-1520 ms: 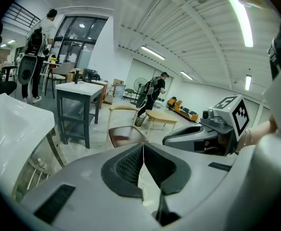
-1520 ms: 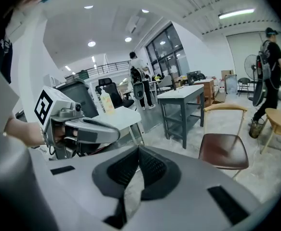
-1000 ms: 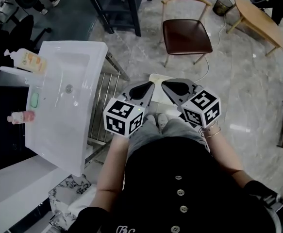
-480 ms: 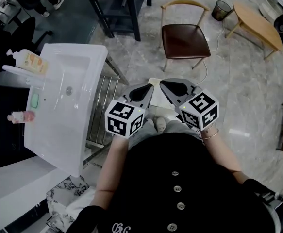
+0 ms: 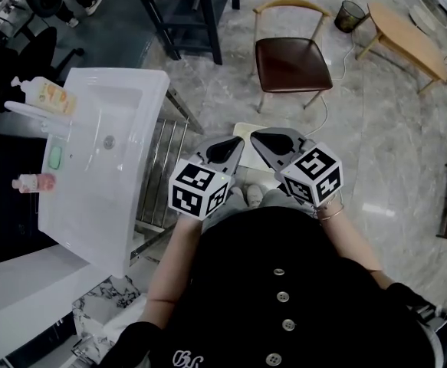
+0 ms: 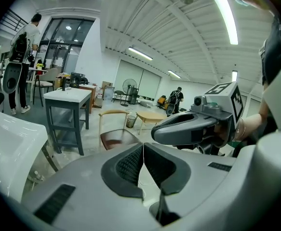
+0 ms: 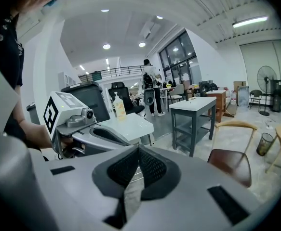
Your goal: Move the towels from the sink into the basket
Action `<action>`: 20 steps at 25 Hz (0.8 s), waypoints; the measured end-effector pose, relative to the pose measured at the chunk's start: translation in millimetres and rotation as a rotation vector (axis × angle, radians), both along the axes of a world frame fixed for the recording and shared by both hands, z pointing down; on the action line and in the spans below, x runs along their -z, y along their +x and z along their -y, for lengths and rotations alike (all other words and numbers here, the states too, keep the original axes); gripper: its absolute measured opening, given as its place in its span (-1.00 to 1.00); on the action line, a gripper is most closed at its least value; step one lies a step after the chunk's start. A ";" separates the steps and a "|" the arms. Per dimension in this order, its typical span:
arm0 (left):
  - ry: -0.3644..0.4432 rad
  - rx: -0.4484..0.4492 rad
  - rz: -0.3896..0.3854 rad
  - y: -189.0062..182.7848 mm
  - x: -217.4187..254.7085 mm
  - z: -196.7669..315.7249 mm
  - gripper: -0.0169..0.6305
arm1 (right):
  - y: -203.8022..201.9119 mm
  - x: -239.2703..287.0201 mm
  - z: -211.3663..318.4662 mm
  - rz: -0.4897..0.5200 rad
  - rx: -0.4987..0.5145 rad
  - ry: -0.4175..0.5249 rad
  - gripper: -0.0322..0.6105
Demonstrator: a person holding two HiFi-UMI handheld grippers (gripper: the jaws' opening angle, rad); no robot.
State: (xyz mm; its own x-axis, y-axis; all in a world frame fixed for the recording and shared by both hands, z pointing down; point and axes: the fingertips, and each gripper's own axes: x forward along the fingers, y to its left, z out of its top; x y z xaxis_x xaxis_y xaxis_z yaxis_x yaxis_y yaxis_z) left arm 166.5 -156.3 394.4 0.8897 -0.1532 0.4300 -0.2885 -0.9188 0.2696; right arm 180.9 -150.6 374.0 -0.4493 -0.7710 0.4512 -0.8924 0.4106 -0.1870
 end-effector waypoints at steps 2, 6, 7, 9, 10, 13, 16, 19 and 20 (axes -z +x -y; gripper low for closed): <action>0.004 -0.007 0.011 1.2 -2.2 -2.4 -0.90 | -1.2 -0.8 -1.0 -0.002 0.006 0.001 -0.90; 0.013 -0.001 0.016 -0.7 -1.4 -2.3 -0.90 | -4.3 -1.7 -2.4 -0.007 0.018 0.000 -0.90; 0.014 0.002 0.016 -1.4 -1.3 -2.4 -0.90 | -4.1 -2.0 -3.3 -0.006 0.018 -0.001 -0.90; 0.011 0.006 0.017 -2.5 -2.4 -2.9 -0.90 | -3.1 -2.5 -5.0 -0.005 0.014 -0.004 -0.90; 0.010 0.007 0.019 -3.2 -3.1 -2.9 -0.90 | -3.0 -2.6 -5.5 -0.005 0.014 -0.005 -0.90; 0.008 0.007 0.026 -5.2 -5.2 -2.6 -0.90 | -3.7 -2.8 -5.9 -0.004 0.017 -0.007 -0.90; 0.004 0.008 0.029 -5.3 -5.9 -3.6 -0.90 | -2.8 -4.0 -6.8 -0.001 0.015 -0.011 -0.90; -0.001 0.007 0.033 -6.6 -6.5 -3.5 -0.90 | -3.8 -4.1 -6.2 0.002 0.015 -0.013 -0.90; -0.004 0.007 0.033 -6.3 -7.1 -4.0 -0.90 | -3.7 -4.0 -6.7 0.003 0.015 -0.014 -0.90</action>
State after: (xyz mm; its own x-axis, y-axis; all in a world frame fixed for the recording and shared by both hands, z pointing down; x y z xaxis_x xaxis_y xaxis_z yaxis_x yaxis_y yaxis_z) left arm 160.2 -152.3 401.5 0.8738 -0.1580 0.4598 -0.3041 -0.9155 0.2633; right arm 177.3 -143.9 378.0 -0.4623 -0.7576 0.4608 -0.8855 0.4217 -0.1952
